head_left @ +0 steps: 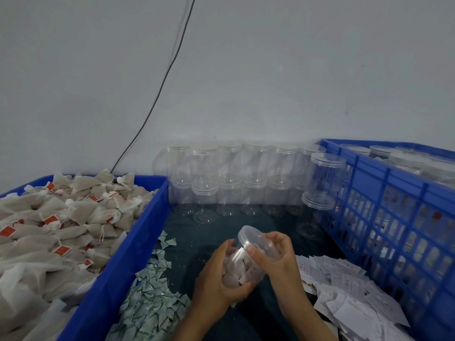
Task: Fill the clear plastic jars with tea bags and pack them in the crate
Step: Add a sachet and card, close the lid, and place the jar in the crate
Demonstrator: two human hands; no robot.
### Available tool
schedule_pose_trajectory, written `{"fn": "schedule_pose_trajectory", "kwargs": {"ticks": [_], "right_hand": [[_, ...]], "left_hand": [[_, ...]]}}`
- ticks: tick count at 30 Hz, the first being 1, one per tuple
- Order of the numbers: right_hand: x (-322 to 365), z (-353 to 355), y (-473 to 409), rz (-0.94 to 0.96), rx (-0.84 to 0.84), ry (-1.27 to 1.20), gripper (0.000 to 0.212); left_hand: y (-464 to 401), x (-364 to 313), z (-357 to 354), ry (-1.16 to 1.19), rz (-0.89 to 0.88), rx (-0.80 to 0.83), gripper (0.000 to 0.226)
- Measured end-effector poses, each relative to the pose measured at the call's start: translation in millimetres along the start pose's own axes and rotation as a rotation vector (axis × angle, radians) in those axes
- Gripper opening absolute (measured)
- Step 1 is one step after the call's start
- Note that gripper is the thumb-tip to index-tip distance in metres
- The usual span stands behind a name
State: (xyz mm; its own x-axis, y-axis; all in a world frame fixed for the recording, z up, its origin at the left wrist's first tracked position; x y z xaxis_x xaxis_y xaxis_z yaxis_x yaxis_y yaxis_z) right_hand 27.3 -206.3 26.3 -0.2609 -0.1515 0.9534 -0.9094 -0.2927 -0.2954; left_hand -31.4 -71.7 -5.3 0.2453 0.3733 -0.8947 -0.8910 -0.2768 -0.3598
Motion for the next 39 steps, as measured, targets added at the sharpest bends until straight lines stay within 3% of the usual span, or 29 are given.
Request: {"fn": "schedule_pose_trajectory", "kwargs": {"ticks": [3,7,9,15,20,23,27,29,33,36,39], "right_hand": [[0,-1,2,0.021,-0.028,-0.036,0.061],[3,-1,1,0.001,0.011,-0.093,0.096],[5,1,-1,-0.021,0.045,-0.097,0.104],[8,1,0,-0.050,0.013,-0.049,0.087],[6,0,-4,-0.067,-0.031,0.015,0.058],[15,2,-9,-0.092,-0.065,0.041,0.056],[43,15,-24,-0.146,-0.066,0.019,0.086],[59,24,-32,-0.150,-0.045,-0.003,0.091],[90,43,-50,-0.144,-0.107,-0.036,0.071],[112,57,-66,-0.128,-0.181,-0.060,0.039],[135,71,-85,-0.143,-0.197,-0.025,0.047]], "left_hand": [[-1,-2,3,-0.002,-0.011,0.015,0.083],[-3,1,4,0.154,0.079,0.116,0.083],[-3,3,2,0.206,0.130,0.173,0.084],[-2,-6,-3,0.239,0.110,0.163,0.081],[0,-11,-8,0.261,0.097,0.141,0.072],[-6,-15,-10,0.217,0.099,0.115,0.074],[-30,-39,-17,0.275,0.075,0.094,0.071],[-45,-58,-25,0.301,0.050,0.096,0.067],[-74,-94,-43,0.313,0.030,0.125,0.057],[-94,-117,-57,0.266,0.006,0.120,0.050],[-114,-134,-76,0.150,-0.040,0.060,0.044]]}}
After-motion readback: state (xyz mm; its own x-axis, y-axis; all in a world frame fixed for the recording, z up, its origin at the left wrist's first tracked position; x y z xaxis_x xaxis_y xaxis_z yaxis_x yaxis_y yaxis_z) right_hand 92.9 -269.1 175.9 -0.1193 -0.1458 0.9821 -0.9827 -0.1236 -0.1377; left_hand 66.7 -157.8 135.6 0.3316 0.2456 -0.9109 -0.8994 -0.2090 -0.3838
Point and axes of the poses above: each hand's wrist, its own y-axis away from the middle knuckle, its own z-axis out of the back of the hand, x = y × z, the point moved 3 cm from there along -y, towards the middle knuckle, and after that the axes turned 5 degrees about y, right-handed, at the moved point
